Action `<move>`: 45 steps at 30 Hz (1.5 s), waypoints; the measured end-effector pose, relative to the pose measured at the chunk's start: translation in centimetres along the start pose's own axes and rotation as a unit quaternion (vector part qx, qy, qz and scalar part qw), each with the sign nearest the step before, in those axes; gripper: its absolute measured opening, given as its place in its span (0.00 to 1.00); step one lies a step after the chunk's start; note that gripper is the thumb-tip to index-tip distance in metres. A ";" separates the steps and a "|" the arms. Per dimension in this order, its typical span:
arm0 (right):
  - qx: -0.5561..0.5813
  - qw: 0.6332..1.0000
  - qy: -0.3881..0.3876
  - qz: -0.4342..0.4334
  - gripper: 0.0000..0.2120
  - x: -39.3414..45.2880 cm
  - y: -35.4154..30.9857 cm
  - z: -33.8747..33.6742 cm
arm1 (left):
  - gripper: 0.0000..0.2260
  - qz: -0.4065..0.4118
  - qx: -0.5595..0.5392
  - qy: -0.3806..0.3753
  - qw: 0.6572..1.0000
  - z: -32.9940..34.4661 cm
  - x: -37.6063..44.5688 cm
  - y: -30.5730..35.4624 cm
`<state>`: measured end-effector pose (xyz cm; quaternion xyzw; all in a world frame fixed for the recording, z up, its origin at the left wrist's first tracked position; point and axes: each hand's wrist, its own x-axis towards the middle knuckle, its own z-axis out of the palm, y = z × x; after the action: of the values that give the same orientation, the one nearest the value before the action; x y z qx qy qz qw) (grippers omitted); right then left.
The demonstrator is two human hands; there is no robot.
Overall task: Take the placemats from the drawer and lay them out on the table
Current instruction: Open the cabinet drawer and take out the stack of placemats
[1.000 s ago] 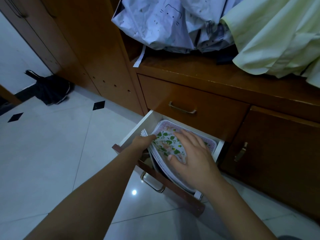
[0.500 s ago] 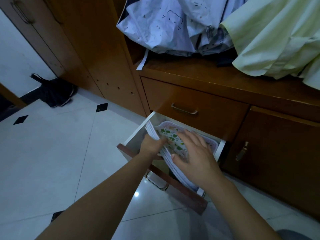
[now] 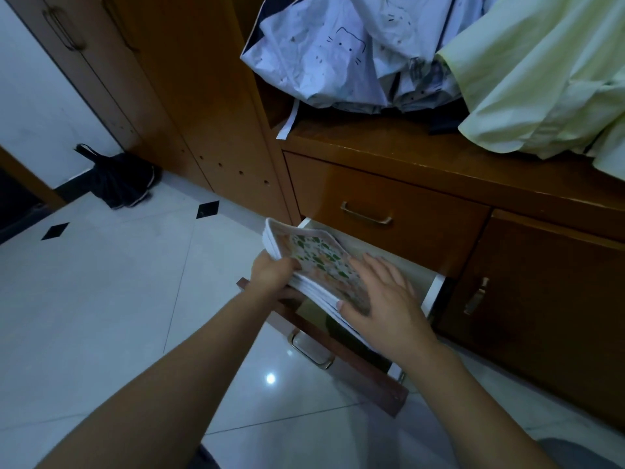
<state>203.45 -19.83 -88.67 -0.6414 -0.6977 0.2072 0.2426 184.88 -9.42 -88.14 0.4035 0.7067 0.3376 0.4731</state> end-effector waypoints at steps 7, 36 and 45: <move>0.028 0.999 0.019 -0.029 0.39 0.5 -0.2 -0.6 | 0.13 0.100 0.105 0.080 0.986 -6.3 -0.4 1.3; 0.035 0.997 -0.009 -0.064 0.32 1.6 -1.5 2.8 | 0.14 0.032 0.140 0.046 0.989 -12.2 -0.9 -3.2; 0.025 0.998 -0.016 -0.061 0.33 1.7 -2.2 3.3 | 0.20 -0.123 -0.051 -0.016 0.991 -12.7 -0.4 -4.1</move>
<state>199.62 -18.23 -89.87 -0.5877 -0.7342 0.2194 0.2598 171.98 -12.82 -87.35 0.2939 0.7251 0.3064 0.5421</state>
